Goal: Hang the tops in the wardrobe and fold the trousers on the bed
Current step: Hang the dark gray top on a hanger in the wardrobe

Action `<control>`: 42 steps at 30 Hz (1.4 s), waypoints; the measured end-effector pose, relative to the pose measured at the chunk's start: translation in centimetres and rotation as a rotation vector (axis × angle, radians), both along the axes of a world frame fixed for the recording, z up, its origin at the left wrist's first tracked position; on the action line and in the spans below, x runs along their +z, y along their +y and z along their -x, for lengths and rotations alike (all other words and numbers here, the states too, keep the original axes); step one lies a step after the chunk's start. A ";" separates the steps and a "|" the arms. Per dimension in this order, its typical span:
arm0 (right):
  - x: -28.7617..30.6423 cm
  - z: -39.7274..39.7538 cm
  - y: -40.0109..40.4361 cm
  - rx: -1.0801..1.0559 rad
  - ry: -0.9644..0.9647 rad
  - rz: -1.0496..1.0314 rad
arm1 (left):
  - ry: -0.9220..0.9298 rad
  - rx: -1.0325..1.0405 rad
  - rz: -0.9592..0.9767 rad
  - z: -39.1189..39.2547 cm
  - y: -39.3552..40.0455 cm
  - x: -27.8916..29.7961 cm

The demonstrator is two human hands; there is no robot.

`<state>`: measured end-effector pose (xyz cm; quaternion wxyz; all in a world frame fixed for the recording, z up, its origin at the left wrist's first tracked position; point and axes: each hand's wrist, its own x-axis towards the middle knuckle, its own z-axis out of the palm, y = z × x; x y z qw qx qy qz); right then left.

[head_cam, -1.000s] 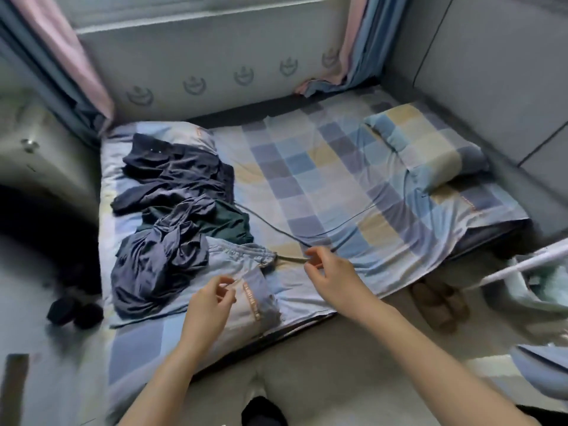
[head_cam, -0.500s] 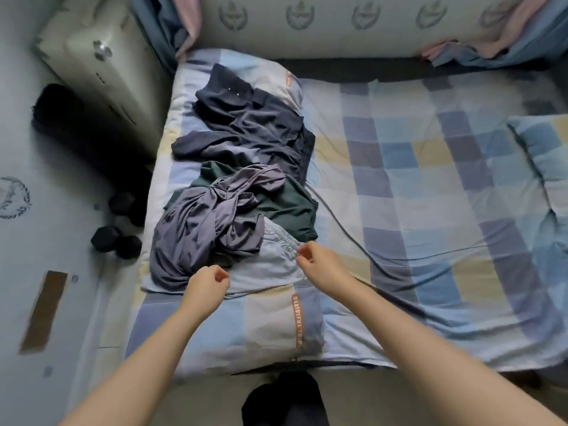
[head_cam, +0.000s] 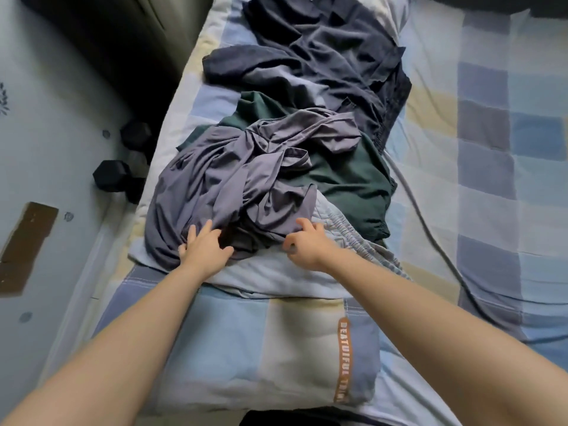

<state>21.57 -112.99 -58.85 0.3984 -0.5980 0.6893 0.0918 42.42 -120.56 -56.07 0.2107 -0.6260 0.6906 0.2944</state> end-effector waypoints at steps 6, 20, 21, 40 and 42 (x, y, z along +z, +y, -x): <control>-1.8 -1.0 0.5 0.020 0.048 -0.005 | 0.366 0.368 0.236 -1.9 0.3 -0.5; 12.8 1.9 11.1 -0.815 -0.275 0.357 | 0.785 0.678 -0.032 -4.1 4.7 11.7; 14.8 1.9 11.7 -0.870 -0.285 0.379 | 0.805 0.673 -0.039 -4.2 5.2 13.1; 49.9 -5.8 26.1 -1.377 -0.534 0.955 | 1.309 0.547 -0.197 -0.1 16.8 39.4; 51.6 -6.7 28.3 -1.469 -0.639 1.020 | 1.324 0.434 -0.249 1.2 18.6 40.6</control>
